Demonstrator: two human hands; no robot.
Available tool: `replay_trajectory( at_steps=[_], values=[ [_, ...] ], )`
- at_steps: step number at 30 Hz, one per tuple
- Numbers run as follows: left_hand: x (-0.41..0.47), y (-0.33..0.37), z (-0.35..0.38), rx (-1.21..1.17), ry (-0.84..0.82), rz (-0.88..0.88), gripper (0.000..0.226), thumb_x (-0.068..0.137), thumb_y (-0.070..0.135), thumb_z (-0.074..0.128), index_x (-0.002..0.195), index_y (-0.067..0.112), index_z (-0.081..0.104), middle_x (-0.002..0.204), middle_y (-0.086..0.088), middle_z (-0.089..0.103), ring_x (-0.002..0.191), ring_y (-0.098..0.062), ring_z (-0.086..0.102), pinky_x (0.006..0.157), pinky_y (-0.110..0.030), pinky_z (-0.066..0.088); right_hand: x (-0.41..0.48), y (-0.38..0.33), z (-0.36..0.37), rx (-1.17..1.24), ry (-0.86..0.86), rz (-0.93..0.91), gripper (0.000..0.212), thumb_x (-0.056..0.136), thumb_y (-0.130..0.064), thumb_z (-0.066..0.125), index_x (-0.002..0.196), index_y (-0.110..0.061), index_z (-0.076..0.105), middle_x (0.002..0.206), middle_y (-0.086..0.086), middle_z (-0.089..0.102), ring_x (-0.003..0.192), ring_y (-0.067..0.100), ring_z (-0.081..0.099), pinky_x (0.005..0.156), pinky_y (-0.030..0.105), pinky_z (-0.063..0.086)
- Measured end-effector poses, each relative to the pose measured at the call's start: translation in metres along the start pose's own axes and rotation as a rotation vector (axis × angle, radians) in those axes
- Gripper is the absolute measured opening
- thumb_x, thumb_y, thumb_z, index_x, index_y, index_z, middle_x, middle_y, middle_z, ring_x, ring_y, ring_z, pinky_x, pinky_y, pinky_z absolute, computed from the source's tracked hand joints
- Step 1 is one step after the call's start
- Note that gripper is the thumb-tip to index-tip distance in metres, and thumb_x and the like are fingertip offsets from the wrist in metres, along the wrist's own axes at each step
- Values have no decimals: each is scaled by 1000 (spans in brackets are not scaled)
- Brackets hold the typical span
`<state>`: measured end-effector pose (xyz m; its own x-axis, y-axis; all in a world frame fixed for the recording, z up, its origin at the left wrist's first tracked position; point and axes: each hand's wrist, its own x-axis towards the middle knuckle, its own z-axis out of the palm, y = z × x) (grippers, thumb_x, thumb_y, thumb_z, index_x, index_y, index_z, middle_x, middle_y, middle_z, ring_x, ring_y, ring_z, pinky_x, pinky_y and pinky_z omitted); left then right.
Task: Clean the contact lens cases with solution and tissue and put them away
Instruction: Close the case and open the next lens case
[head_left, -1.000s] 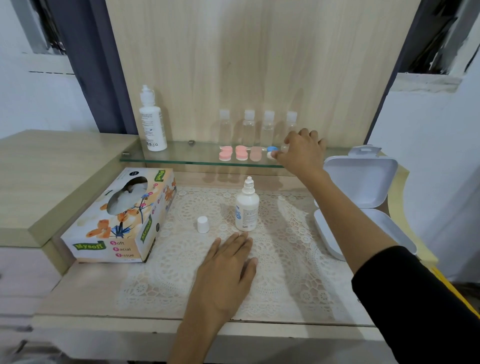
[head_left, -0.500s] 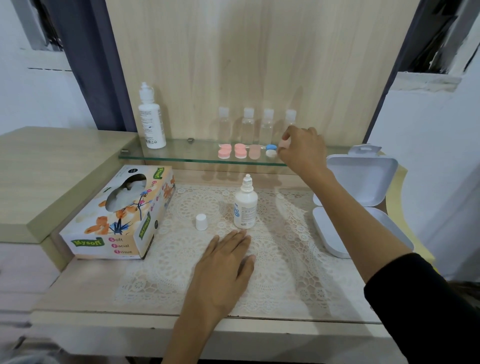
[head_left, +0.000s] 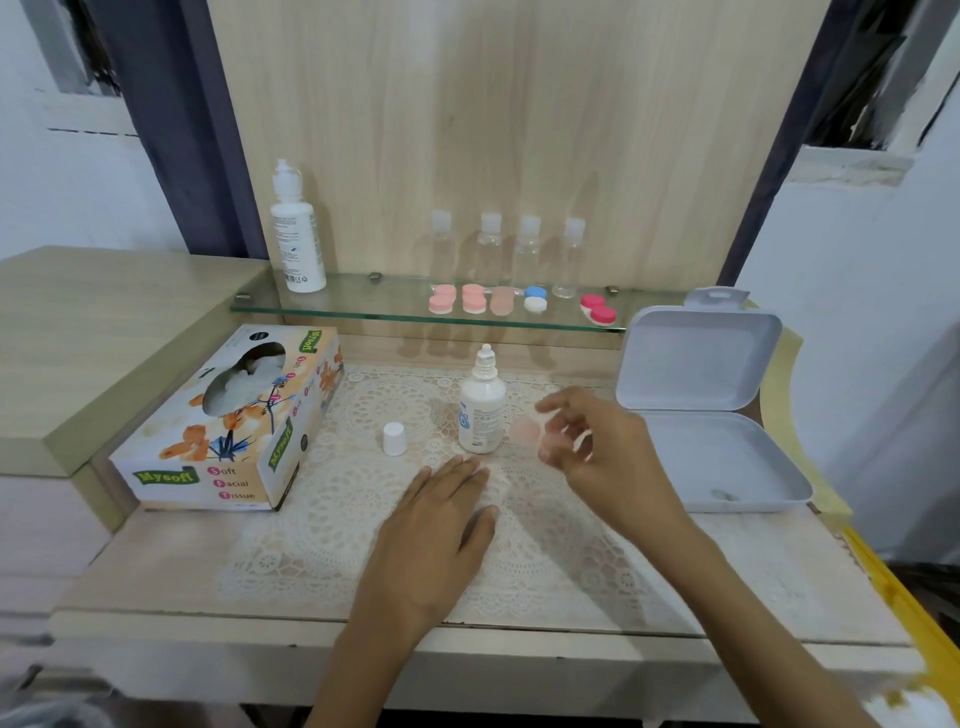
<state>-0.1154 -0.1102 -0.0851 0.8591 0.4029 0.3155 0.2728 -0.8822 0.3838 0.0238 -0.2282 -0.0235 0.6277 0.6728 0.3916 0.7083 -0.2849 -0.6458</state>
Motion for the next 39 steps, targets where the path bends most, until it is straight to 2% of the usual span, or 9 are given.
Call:
replay_trajectory(
  at_steps=[6, 11, 16, 18, 20, 25, 30, 34, 39],
  values=[
    [-1, 0, 0, -25, 2, 1, 79, 78, 60, 3, 144, 29, 32, 152, 15, 25, 129, 16, 3, 105, -5, -12, -20, 24, 24, 63, -101, -62, 36, 78, 1, 68, 102, -26, 64, 93, -9, 67, 90, 5, 62, 74, 16, 49],
    [0, -2, 2, -54, -5, 5, 77, 78, 61, 6, 143, 29, 33, 150, 15, 28, 134, 10, 11, 108, -9, -6, -22, 29, 27, 66, -118, -98, 36, 76, -1, 71, 104, -24, 64, 95, -8, 68, 90, 8, 62, 76, 20, 48],
    [5, -6, 1, -228, 12, -24, 56, 84, 56, 36, 134, 33, 46, 141, 17, 41, 133, -1, 30, 115, -28, 19, -26, 29, 28, 80, -94, -110, 34, 76, -2, 71, 103, -21, 64, 96, -9, 67, 88, 6, 59, 75, 16, 46],
    [8, -8, -1, -238, -3, -25, 57, 80, 61, 36, 131, 37, 50, 137, 18, 45, 129, -1, 35, 111, -35, 28, -27, 28, 28, 85, -88, -104, 33, 77, -4, 72, 103, -23, 63, 95, -9, 66, 89, 4, 58, 75, 16, 45],
    [12, -7, -5, -200, -37, -13, 58, 80, 64, 37, 129, 39, 51, 134, 17, 46, 126, -1, 37, 109, -35, 30, -28, 27, 29, 89, -86, -102, 33, 77, -6, 72, 103, -24, 63, 95, -10, 66, 90, 3, 58, 76, 16, 45],
    [22, 0, -16, -102, -40, 13, 32, 91, 46, 51, 122, 40, 56, 118, 18, 52, 115, -3, 42, 101, -31, 33, -28, 28, 29, 86, -85, -94, 33, 78, -8, 72, 102, -27, 62, 95, -10, 65, 89, 4, 57, 76, 18, 45],
    [19, 5, -12, -76, 48, -1, 32, 90, 42, 55, 120, 35, 60, 104, 18, 54, 104, -5, 47, 94, -29, 37, -28, 29, 30, 80, -78, -114, 33, 76, -5, 72, 102, -23, 63, 93, -8, 66, 88, 4, 57, 75, 19, 45],
    [17, 13, -5, -81, 160, -19, 29, 86, 28, 63, 115, 29, 66, 93, 13, 57, 93, -8, 50, 87, -30, 42, -28, 28, 30, 85, -70, -111, 32, 76, -1, 71, 100, -21, 63, 91, -6, 66, 85, 4, 56, 72, 18, 44],
    [16, 16, 0, -66, 192, -28, 30, 80, 16, 66, 109, 21, 70, 86, 10, 57, 89, -12, 52, 81, -32, 44, -28, 28, 30, 89, -67, -104, 30, 76, -1, 70, 98, -21, 63, 90, -3, 65, 82, 7, 55, 71, 18, 44]
  ],
)
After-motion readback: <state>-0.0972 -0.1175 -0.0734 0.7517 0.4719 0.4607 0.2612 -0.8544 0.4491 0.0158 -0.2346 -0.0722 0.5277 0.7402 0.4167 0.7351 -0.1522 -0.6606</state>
